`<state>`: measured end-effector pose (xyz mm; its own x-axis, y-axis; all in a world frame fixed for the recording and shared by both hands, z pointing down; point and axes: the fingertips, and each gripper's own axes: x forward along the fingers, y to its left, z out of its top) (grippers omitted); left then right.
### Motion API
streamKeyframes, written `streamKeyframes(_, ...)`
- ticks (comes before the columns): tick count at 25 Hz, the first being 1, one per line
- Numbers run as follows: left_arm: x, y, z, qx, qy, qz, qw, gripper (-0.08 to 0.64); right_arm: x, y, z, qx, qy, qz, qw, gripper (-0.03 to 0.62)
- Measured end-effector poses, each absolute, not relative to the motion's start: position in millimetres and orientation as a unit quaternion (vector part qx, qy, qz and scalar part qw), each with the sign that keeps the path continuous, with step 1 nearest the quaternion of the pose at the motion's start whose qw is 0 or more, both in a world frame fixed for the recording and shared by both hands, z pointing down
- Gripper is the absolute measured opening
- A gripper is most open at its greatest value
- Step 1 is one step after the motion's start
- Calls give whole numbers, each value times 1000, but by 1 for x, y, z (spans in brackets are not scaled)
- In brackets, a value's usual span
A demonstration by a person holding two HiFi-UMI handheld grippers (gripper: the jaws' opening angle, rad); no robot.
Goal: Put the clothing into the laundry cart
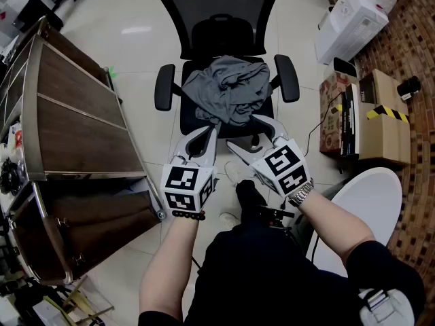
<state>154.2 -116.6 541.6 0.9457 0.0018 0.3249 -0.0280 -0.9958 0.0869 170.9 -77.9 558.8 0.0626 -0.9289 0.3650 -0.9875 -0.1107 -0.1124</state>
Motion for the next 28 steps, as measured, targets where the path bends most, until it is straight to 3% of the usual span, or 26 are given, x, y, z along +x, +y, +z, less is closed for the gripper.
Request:
streamKeyframes(7,250,-190,621,979,-20,193,55,3,273,-154,660,711,-659,224,100,466)
streamKeyframes(14,321,-242,702,970,-36,230,73,3,342,-213,765,692,-657,273,121,507)
streamKeyframes(21,368,-278,801,958,-56,262,99,3,388,-246,894,681,-639,312,177,588)
streamKeyframes(28,381,-305,894,946,-65,280,150,3,405,-266,1018,649,-618,375,238,589)
